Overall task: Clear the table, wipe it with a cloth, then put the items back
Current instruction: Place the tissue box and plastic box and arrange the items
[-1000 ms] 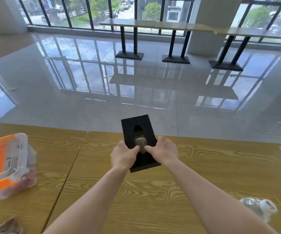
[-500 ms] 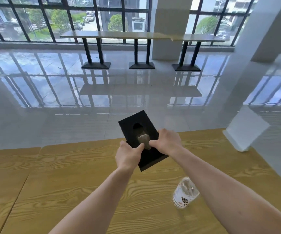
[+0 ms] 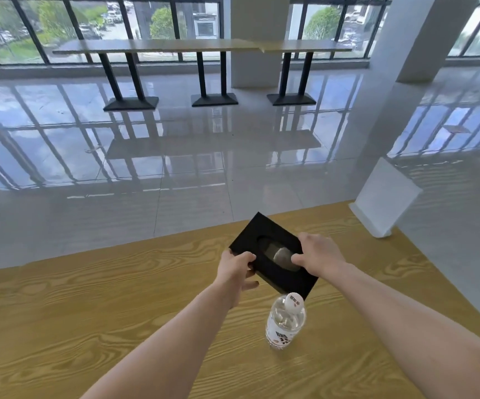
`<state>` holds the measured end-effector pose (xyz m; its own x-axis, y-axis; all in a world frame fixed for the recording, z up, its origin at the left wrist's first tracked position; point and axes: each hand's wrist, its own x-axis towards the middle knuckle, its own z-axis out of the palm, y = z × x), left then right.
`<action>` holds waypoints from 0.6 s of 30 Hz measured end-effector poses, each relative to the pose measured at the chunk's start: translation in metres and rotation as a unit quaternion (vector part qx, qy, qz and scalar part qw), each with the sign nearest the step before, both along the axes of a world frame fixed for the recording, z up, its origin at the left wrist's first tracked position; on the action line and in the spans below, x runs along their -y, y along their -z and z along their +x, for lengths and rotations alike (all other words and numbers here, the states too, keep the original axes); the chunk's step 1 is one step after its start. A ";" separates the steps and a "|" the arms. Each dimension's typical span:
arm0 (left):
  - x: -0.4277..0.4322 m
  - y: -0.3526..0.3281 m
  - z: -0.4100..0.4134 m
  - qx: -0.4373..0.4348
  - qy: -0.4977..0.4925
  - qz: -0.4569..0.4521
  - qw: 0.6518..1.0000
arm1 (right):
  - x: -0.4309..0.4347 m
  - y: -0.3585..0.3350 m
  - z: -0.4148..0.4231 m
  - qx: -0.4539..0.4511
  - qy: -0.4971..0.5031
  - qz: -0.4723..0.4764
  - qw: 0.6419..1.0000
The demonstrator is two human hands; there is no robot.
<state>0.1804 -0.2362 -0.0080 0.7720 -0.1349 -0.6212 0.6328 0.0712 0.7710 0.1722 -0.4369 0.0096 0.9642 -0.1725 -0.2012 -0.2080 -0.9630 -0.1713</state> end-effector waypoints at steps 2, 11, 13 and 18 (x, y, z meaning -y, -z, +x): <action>0.005 0.005 0.007 -0.002 0.009 0.006 1.000 | 0.012 0.011 -0.005 -0.016 0.010 0.006 1.000; 0.032 0.030 0.026 -0.002 0.114 0.129 0.985 | 0.050 0.045 -0.015 -0.071 0.053 0.046 0.995; 0.034 0.037 0.027 -0.004 0.135 0.142 0.981 | 0.054 0.051 -0.016 -0.078 0.059 0.053 0.994; 0.039 0.040 0.023 0.017 0.235 0.204 0.950 | 0.061 0.066 -0.020 -0.087 0.068 0.047 0.993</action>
